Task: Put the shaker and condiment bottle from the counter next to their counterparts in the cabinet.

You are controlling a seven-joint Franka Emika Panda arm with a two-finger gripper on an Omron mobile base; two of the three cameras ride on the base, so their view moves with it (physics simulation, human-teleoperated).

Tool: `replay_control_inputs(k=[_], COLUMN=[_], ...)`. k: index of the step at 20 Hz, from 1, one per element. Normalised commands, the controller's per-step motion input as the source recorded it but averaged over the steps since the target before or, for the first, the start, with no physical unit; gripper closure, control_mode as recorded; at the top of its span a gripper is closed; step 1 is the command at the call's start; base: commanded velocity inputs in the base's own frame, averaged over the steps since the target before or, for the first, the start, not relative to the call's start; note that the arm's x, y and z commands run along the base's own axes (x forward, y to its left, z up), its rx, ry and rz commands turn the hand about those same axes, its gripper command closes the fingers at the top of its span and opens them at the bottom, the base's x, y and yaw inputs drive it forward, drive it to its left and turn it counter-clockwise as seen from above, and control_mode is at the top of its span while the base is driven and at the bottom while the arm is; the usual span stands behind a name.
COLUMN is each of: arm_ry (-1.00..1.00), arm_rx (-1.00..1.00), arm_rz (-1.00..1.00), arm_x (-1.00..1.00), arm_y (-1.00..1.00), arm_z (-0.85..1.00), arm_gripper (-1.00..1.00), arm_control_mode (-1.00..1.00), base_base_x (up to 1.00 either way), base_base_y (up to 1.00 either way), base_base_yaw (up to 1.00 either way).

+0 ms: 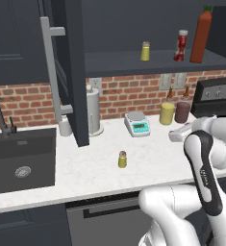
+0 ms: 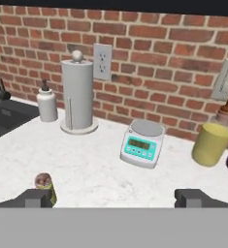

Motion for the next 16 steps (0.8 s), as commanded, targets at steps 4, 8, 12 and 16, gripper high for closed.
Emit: replay_control_inputs(k=[4, 8, 12, 16], arm_ry=[0.0, 0.06, 0.08, 0.1], arm_rx=[-0.01, -0.04, -0.1, -0.02], arm_rz=[0.07, 0.13, 0.17, 0.19], arm_x=[0.02, 0.0, 0.0, 0.05], arm_y=[0.1, 0.42, 0.4, 0.19], arm_z=[-0.42, -0.53, -0.49, -0.34], arm_gripper=[-1.0, -1.0, -1.0, -1.0], arm_control_mode=[-1.0, -1.0, -1.0, -1.0], base_base_x=[0.0, 0.0, 0.0, 0.0], base_base_y=[0.0, 0.0, 0.0, 0.0], base_base_yaw=[0.0, 0.0, 0.0, 0.0])
